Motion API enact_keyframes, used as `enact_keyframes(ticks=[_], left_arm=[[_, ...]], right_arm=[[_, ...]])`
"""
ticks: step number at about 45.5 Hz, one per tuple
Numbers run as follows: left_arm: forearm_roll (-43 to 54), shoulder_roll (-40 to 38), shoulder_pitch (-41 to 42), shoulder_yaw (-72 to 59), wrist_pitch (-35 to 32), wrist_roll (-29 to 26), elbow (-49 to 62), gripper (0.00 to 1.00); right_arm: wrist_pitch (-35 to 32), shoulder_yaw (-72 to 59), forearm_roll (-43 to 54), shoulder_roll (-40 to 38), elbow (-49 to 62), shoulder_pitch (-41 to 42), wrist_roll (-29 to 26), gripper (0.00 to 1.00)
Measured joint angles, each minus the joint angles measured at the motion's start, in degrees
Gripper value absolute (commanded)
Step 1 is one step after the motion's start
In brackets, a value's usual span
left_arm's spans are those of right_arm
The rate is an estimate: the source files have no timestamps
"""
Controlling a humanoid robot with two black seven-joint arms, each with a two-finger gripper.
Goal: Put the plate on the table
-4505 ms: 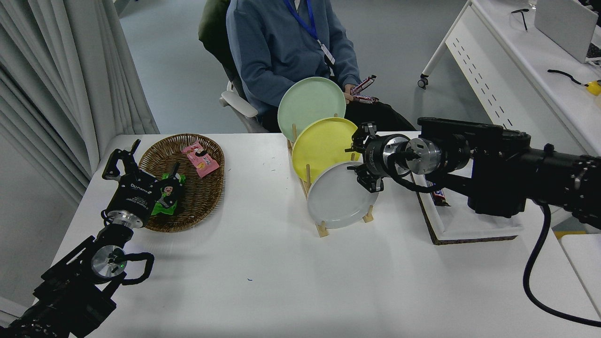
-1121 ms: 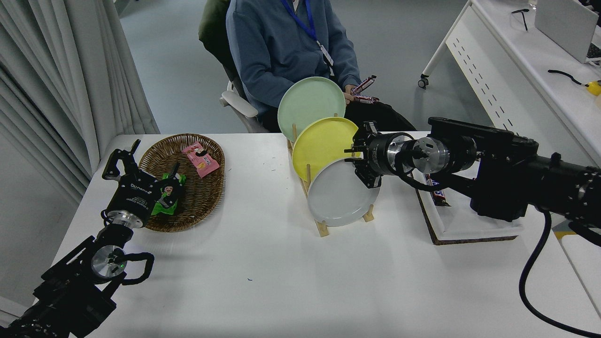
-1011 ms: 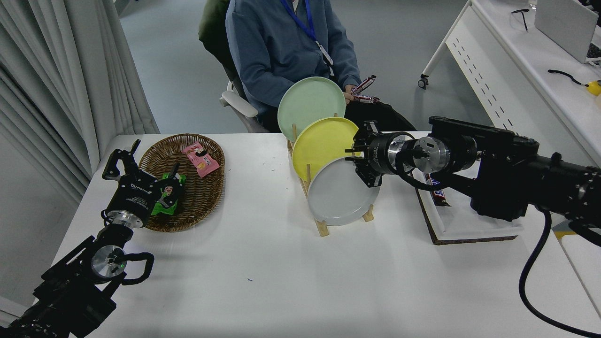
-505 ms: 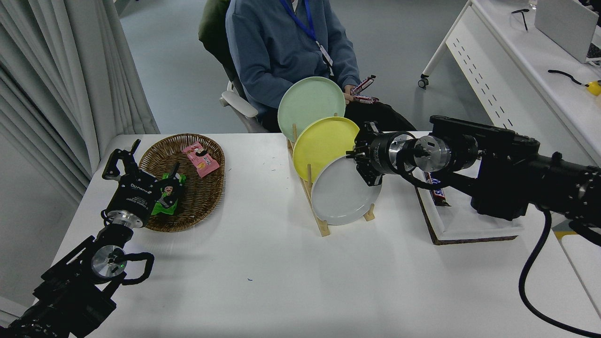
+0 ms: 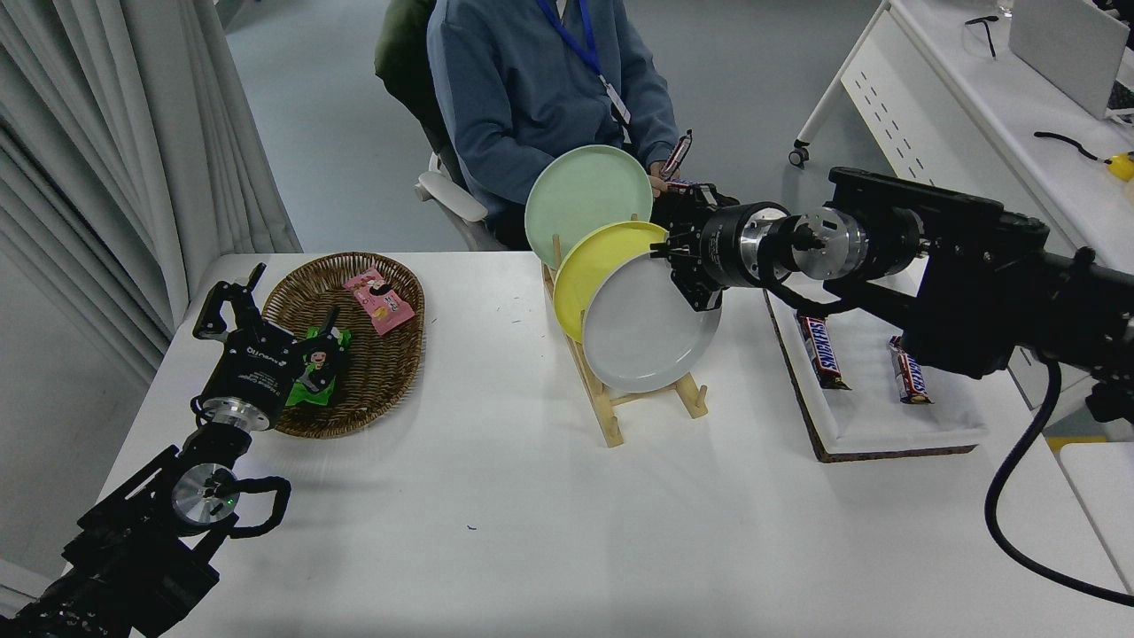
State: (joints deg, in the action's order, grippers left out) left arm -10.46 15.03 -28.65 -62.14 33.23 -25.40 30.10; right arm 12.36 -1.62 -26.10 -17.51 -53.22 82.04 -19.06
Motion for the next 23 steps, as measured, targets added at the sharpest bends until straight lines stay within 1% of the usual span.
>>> enact_keyframes(ticks=[12, 23], left_arm=[[0.0, 0.0, 0.0, 0.0, 0.0, 0.0, 0.0, 1.00], [0.0, 0.0, 0.0, 0.0, 0.0, 0.0, 0.0, 1.00]], right_arm=[[0.4, 6.9, -1.3, -1.6, -1.9, 1.6, -4.3, 0.00], [2.4, 11.4, -2.8, -2.5, -4.5, 2.7, -5.9, 0.00]])
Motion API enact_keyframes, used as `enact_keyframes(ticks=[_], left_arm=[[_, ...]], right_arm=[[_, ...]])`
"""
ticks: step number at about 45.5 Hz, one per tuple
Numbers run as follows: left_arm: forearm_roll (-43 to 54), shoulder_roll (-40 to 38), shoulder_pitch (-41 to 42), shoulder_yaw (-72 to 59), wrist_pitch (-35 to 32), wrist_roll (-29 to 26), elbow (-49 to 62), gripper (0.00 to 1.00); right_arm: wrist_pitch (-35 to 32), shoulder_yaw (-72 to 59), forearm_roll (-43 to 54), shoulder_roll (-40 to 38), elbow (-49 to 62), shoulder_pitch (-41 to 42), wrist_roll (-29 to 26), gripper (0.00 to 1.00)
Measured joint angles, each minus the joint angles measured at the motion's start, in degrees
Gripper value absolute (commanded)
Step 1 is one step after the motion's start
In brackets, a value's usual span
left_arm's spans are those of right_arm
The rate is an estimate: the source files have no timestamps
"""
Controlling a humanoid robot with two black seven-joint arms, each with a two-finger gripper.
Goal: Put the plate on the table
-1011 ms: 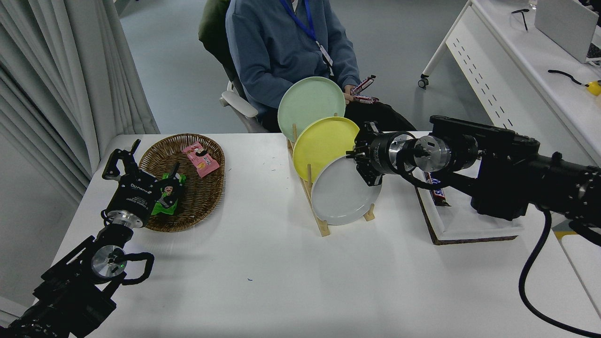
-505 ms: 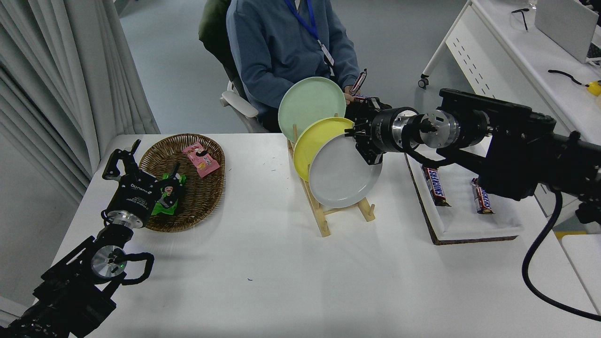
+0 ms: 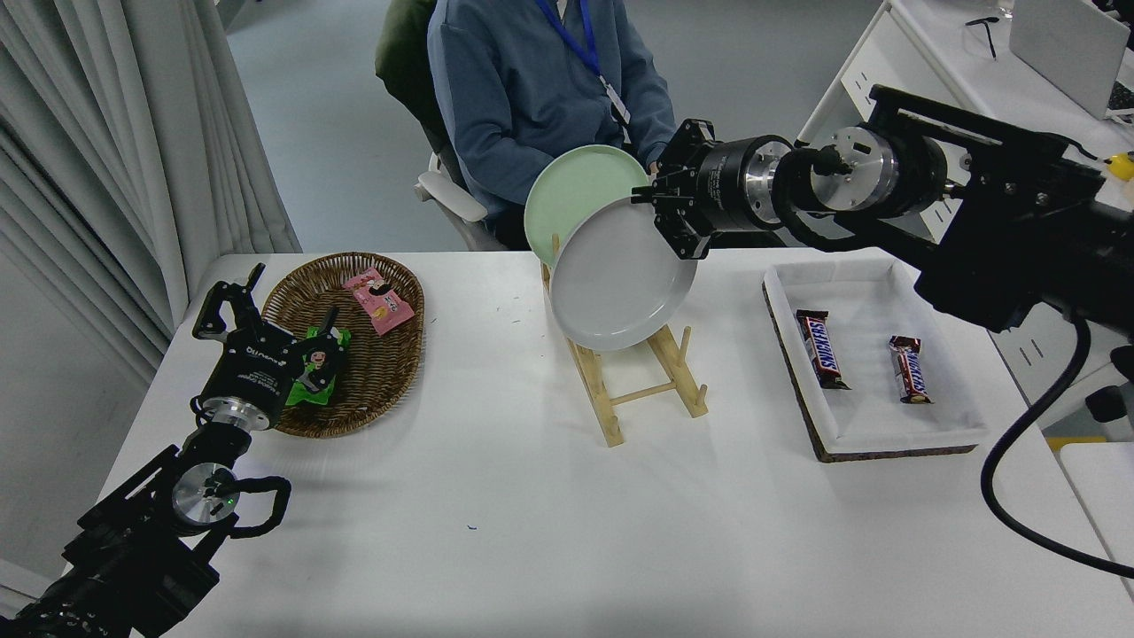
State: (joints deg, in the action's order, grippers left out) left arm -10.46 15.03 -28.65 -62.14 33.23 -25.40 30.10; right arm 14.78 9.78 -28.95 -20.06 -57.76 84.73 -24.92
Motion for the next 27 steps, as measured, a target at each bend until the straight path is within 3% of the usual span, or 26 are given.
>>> enact_keyframes(ticks=[27], left_arm=[[0.0, 0.0, 0.0, 0.0, 0.0, 0.0, 0.0, 1.00]], right_arm=[[10.3, 10.0, -2.8, 0.0, -4.5, 0.5, -0.9, 0.00]])
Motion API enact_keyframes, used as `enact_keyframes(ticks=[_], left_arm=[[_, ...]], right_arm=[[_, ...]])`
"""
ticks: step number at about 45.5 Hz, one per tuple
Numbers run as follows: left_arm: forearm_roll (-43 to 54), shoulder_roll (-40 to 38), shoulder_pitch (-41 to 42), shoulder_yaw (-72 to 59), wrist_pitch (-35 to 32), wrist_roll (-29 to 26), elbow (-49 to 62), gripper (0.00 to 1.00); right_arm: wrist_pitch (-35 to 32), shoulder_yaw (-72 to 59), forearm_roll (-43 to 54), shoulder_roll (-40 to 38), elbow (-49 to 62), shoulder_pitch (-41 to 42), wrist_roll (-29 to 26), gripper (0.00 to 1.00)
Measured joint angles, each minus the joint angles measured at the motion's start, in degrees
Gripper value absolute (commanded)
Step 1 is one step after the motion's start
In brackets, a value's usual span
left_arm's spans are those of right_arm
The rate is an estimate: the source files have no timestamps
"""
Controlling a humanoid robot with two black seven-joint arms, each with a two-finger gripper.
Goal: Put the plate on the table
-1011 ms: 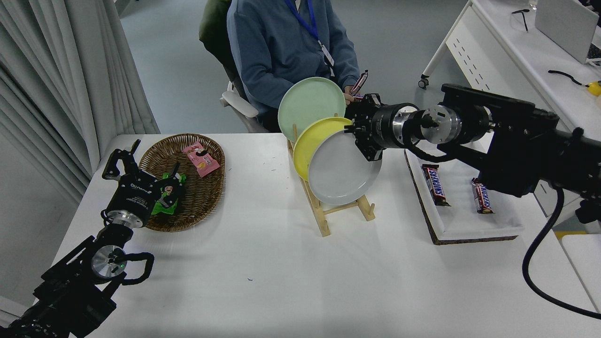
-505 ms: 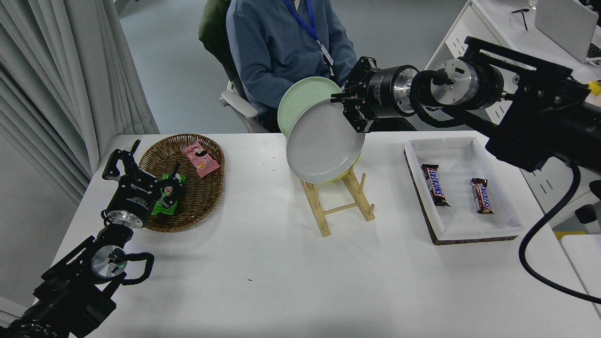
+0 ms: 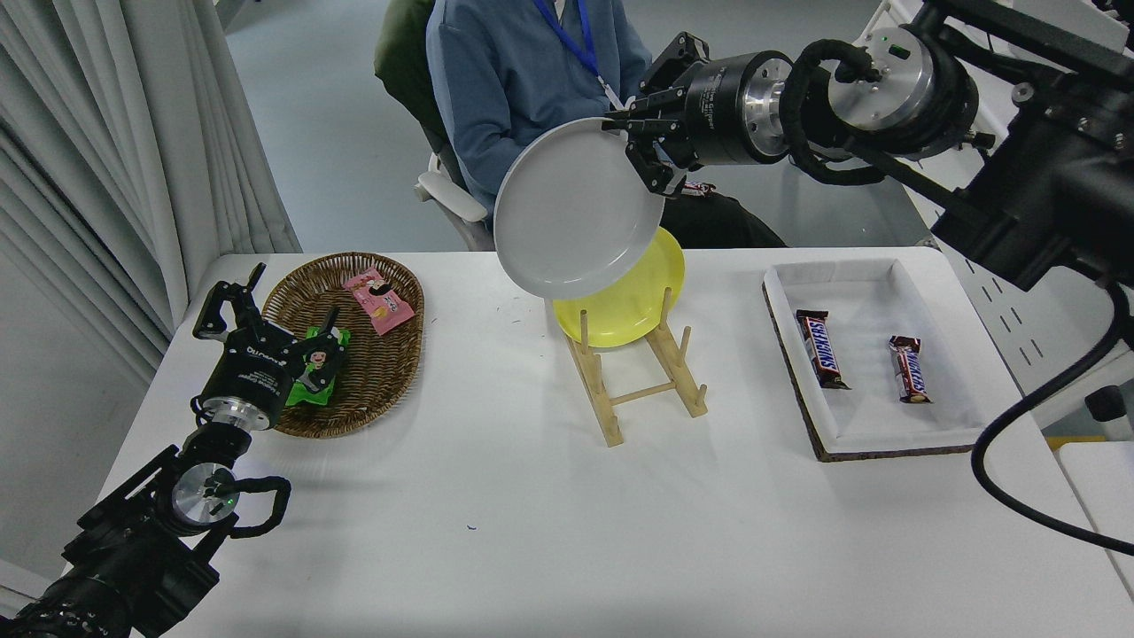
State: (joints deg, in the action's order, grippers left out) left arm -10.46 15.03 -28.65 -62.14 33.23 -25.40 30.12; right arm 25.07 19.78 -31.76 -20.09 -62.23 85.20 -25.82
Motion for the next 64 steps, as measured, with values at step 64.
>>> enact_keyframes(ticks=[64], left_arm=[[0.0, 0.0, 0.0, 0.0, 0.0, 0.0, 0.0, 1.00]], right_arm=[[19.8, -9.1, -27.7, 14.7, 3.6, -14.4, 0.5, 0.00]])
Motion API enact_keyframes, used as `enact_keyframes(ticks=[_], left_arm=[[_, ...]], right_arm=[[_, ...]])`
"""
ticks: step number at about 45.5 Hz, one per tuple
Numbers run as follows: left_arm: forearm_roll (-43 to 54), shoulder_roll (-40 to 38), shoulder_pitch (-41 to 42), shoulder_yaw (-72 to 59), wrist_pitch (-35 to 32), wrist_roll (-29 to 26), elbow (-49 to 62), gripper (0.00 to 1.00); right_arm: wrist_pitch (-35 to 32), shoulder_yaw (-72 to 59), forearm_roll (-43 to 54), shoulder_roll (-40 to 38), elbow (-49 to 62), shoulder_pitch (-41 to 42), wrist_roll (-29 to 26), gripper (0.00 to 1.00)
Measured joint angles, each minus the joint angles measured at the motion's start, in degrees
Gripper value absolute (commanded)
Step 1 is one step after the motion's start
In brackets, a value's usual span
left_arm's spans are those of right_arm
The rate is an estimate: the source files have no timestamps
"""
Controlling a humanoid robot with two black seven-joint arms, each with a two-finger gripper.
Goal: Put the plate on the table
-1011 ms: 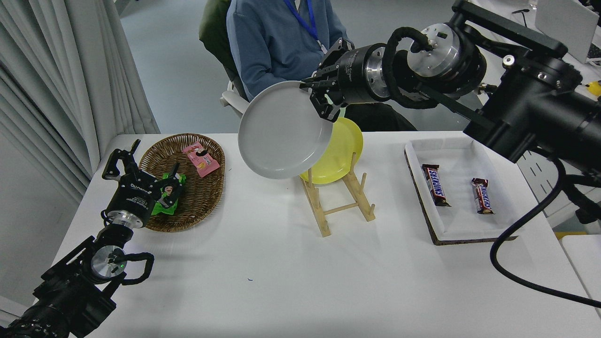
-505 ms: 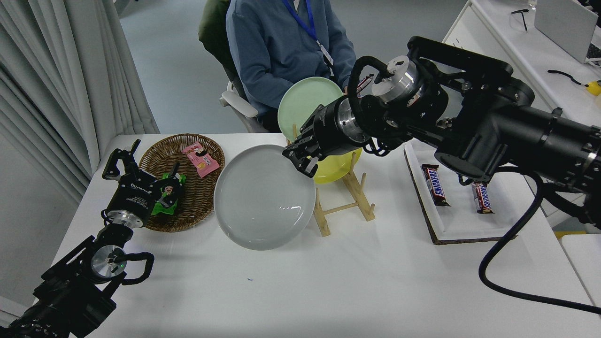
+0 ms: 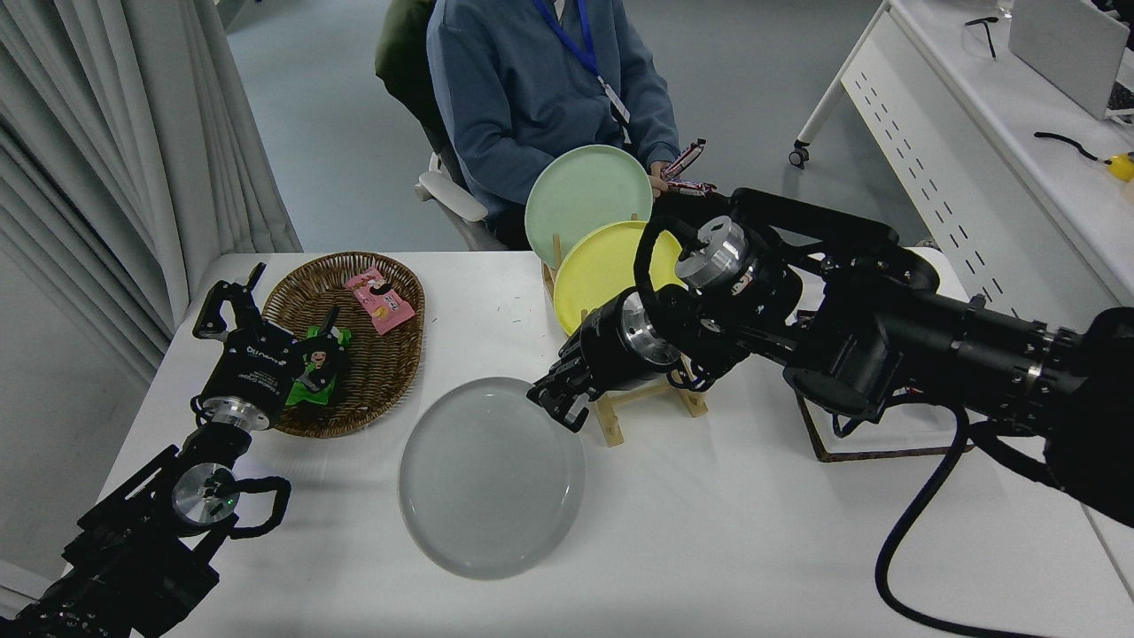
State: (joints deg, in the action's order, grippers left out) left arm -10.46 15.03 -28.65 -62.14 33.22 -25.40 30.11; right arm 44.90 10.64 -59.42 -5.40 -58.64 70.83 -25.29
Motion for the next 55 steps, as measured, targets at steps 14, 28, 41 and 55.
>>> enact_keyframes(ticks=[14, 28, 41, 55], left_arm=[[0.0, 0.0, 0.0, 0.0, 0.0, 0.0, 0.0, 1.00], [0.0, 0.0, 0.0, 0.0, 0.0, 0.0, 0.0, 1.00], [0.0, 0.0, 0.0, 0.0, 0.0, 0.0, 0.0, 1.00], [0.0, 0.0, 0.0, 0.0, 0.0, 0.0, 0.0, 1.00]], right_arm=[[0.1, 0.5, -0.3, 2.6, 6.3, -4.1, -0.1, 0.00], [0.1, 0.9, 0.3, 4.7, 13.4, -7.2, -0.2, 0.00], [0.1, 1.2, 2.1, 5.2, 17.1, -9.9, -0.4, 0.00], [0.1, 2.2, 3.3, 5.4, 18.4, -11.6, -0.6, 0.00]])
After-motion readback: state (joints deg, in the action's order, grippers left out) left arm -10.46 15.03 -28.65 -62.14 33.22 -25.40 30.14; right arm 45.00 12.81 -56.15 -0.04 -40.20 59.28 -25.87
